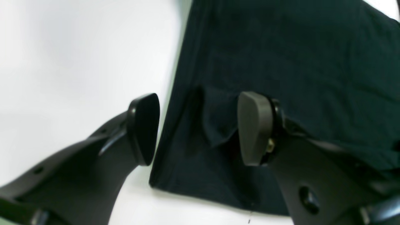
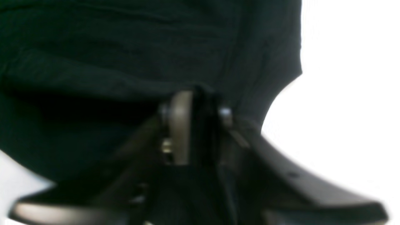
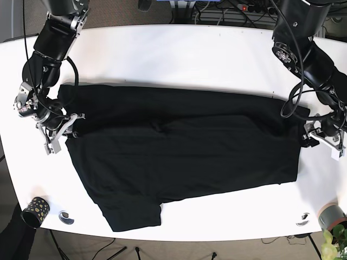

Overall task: Fold the T-shirt properly
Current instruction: 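Open both grippers to release the shoulder edge, then regrasp the shoulder edge with both grippers and drag shirt toward arms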

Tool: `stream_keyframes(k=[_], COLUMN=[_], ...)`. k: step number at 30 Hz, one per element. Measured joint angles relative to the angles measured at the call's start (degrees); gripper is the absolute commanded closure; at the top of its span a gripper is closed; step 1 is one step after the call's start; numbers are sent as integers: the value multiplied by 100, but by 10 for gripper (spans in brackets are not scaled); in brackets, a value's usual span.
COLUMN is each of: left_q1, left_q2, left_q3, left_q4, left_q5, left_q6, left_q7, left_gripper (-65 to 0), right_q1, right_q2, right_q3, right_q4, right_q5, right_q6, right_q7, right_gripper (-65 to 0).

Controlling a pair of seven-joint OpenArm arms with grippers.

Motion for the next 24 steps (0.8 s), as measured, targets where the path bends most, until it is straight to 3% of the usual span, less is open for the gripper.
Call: stream_keyframes(k=[2,8,12,17,18,24], left_q1=[2,166,562,1193,1303,1829], left_q2=[-17,-39,-61,-39,-17,-170], left_q3=[-2,37,404,1346,1471,2275], left_q4=[0,299,391,581,656,841], left_q5=[0,4,7,35,20,2], left_q6=[2,0,-2,-11,-13,-20], left_q7=[0,-13,-203,-955,-1091,-2203], left_gripper=[-376,-376,-376,-376,-376,-372], right_q1=[-2,-245,-592,-949,-1036,-1296], right_q2=[9,22,37,-160,-160,-195], right_q3=[17,17,219,1095,1207,1377], right_q4=[7,758,1211,1228,1228,1088], right_q5=[-11,0,2,-22,-79,-105], right_q6=[-2,-2,2,11,-61,-26], right_q7=[-4,-48,-111,-284,-275,-201], right_gripper=[-309,-409,-465,-495,-495,-490])
